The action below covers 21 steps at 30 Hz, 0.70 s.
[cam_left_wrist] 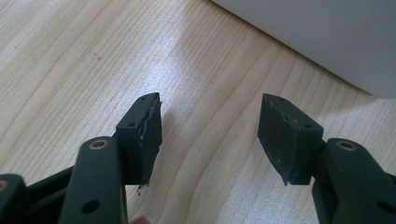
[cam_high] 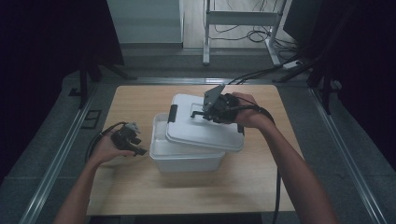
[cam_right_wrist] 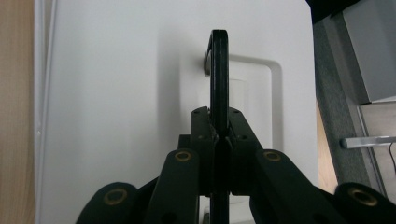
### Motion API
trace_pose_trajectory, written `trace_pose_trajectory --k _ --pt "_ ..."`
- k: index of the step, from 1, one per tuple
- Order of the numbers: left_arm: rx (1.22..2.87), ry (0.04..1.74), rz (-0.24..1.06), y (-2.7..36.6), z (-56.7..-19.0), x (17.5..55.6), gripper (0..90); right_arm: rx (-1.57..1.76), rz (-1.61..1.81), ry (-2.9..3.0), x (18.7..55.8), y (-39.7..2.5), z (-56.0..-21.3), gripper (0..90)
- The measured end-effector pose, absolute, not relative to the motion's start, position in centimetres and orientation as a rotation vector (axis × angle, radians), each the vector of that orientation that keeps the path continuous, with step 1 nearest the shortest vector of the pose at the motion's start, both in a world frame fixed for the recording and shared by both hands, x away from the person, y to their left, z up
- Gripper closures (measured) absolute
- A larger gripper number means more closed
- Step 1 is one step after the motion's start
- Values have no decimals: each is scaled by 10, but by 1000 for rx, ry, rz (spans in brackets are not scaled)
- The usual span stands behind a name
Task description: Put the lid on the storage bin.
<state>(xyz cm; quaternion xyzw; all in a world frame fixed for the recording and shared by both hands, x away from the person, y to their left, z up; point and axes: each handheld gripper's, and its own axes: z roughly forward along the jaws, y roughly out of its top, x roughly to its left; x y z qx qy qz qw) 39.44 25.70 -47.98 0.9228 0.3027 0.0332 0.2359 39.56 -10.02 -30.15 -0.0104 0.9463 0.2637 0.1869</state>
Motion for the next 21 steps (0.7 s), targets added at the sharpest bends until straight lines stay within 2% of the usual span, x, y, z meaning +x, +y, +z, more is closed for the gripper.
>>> trace_pose_trajectory --k 21 --pt "2531 825 93 257 -479 393 398 -146 737 2693 389 -62 -307 839"
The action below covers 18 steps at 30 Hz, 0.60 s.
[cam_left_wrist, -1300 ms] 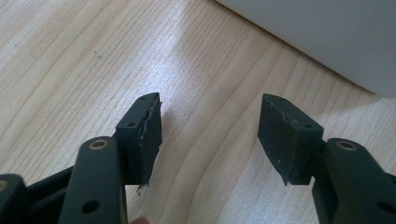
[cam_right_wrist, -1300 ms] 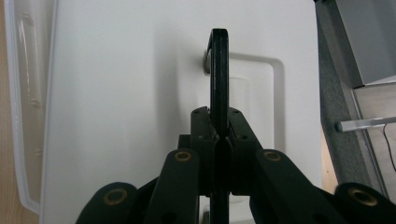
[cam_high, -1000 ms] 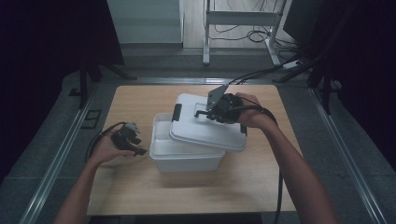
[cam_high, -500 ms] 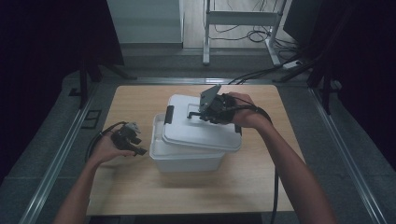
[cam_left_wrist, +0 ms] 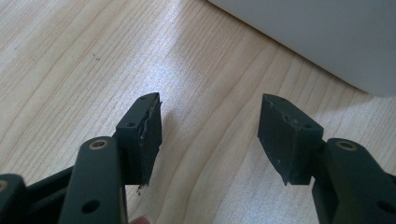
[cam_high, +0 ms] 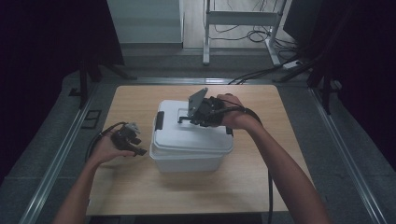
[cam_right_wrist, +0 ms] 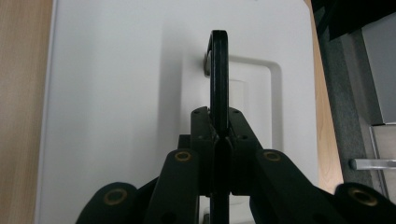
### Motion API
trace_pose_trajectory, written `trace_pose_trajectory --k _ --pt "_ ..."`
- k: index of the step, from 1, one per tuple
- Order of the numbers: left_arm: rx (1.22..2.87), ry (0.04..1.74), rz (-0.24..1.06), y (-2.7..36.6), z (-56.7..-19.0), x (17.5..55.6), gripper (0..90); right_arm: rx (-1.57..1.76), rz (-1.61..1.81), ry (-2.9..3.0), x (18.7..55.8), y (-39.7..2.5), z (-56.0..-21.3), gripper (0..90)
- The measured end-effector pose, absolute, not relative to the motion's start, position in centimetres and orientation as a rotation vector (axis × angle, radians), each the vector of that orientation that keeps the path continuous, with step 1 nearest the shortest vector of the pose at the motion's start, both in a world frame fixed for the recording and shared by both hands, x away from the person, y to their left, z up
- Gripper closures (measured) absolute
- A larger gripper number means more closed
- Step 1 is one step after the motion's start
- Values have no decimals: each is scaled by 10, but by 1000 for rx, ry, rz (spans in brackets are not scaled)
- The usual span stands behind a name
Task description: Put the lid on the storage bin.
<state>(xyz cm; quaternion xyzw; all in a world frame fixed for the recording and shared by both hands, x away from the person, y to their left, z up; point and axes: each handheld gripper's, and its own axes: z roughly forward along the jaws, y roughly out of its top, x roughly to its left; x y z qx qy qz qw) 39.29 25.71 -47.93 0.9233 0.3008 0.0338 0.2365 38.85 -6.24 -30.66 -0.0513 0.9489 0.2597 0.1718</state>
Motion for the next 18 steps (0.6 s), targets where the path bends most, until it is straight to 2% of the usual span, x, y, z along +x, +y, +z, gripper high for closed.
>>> trace_pose_trajectory --k 18 --pt "2521 831 92 260 -480 392 398 -196 721 2744 392 -38 -328 834"
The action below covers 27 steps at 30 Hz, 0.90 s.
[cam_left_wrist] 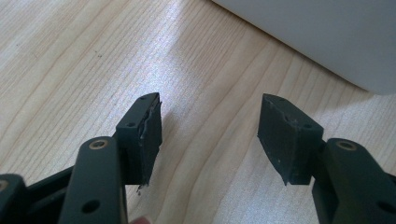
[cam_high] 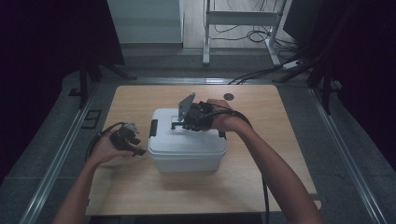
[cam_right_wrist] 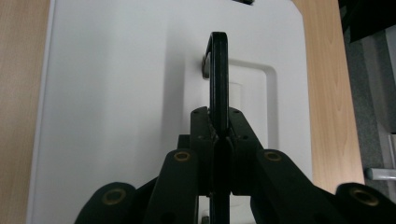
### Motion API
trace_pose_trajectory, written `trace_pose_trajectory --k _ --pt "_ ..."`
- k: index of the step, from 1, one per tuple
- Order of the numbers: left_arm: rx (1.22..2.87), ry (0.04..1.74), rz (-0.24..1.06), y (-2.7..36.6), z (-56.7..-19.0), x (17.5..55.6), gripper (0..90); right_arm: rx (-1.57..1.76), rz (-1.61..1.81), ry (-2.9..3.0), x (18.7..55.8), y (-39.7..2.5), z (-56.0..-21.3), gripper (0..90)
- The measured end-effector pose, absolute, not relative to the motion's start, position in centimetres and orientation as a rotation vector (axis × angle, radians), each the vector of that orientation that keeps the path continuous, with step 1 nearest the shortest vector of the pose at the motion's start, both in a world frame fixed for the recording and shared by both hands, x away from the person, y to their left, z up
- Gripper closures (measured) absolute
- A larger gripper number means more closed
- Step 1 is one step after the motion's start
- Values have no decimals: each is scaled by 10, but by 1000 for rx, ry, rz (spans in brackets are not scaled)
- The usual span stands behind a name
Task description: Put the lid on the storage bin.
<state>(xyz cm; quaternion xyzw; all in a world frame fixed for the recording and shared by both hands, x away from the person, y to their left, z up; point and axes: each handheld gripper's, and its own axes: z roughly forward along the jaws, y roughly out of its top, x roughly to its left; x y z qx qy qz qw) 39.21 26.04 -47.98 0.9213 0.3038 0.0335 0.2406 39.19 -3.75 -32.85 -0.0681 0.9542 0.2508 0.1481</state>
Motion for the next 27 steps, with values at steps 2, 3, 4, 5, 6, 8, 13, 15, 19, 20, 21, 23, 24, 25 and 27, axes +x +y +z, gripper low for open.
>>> trace_pose_trajectory --k 2,3,4,5,6,8,13,15,19,20,21,23,24,25,27 --pt "2520 833 93 260 -480 392 398 -195 718 2748 392 -37 -330 834" --pt "2523 832 91 261 -481 392 398 -189 717 2753 392 -37 -331 833" --pt "2524 833 91 260 -481 392 397 -190 730 2753 392 -37 -333 832" --pt "2525 833 92 260 -482 392 397 -189 737 2756 393 -38 -334 832" --pt "2525 833 92 260 -482 392 396 -189 737 2756 393 -38 -334 832" --pt "2528 833 87 260 -483 392 396 -187 741 2764 391 -37 -336 832" --pt "2525 836 84 259 -483 391 396 -186 742 2758 391 -35 -338 803" --pt "2526 836 88 259 -483 391 396 -179 755 2768 391 -36 -338 740" --pt "2528 832 91 260 -482 391 396 -146 768 2769 392 -39 -336 614" --pt "2519 837 92 260 -482 390 396 -121 789 2750 391 -42 -334 571" --pt "2519 837 92 260 -482 390 395 -121 789 2750 391 -42 -334 571" --pt "2528 830 107 260 -482 390 395 -85 829 2732 390 -49 -330 515" --pt "2533 829 126 258 -481 389 396 -39 863 2705 389 -57 -326 489" --pt "2533 829 126 258 -481 389 395 -16 885 2694 388 -61 -324 480" --pt "2533 825 133 256 -480 389 395 8 908 2682 388 -65 -322 474"
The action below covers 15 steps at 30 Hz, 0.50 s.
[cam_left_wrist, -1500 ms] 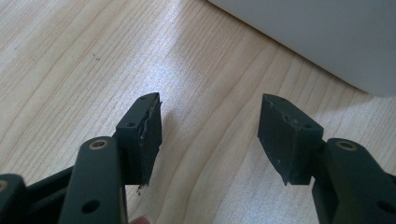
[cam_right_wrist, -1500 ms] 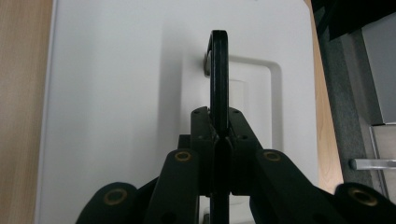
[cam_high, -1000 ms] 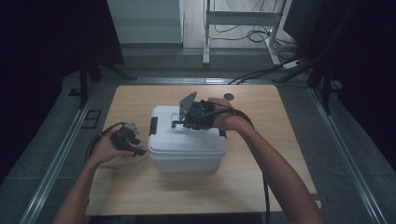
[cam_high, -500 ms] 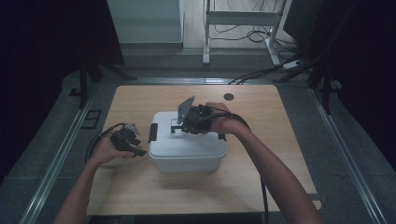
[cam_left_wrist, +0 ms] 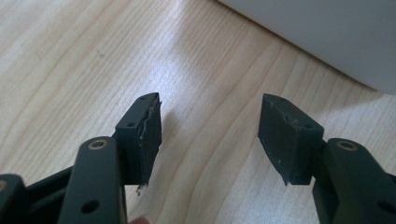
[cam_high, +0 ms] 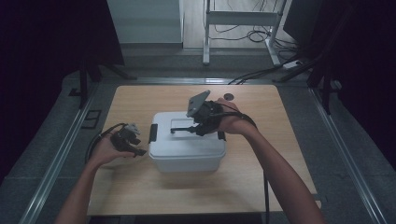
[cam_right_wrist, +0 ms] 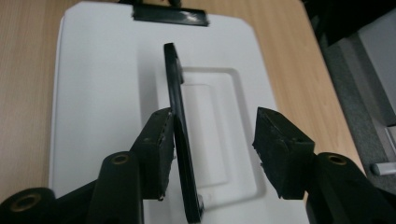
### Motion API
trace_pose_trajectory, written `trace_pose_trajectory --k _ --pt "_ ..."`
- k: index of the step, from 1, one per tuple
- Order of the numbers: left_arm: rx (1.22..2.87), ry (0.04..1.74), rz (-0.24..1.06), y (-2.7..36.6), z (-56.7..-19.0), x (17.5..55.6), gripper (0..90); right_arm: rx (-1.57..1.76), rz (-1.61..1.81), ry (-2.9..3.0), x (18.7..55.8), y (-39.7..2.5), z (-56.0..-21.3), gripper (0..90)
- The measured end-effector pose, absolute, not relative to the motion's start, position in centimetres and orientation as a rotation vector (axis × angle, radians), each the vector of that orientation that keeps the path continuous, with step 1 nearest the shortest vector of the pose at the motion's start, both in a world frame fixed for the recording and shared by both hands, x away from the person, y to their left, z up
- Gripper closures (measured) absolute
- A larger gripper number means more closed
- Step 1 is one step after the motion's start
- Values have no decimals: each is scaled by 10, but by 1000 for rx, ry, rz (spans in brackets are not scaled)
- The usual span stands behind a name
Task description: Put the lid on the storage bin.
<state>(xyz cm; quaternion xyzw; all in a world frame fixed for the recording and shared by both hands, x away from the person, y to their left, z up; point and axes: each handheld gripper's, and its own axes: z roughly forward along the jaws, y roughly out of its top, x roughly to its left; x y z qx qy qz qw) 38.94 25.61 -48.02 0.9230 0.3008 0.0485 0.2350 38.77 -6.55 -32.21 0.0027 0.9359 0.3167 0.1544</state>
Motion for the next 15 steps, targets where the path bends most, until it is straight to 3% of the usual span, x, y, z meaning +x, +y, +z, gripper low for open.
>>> trace_pose_trajectory --k 15 --pt "2528 827 148 254 -483 387 393 273 1089 2542 375 -154 -317 423"
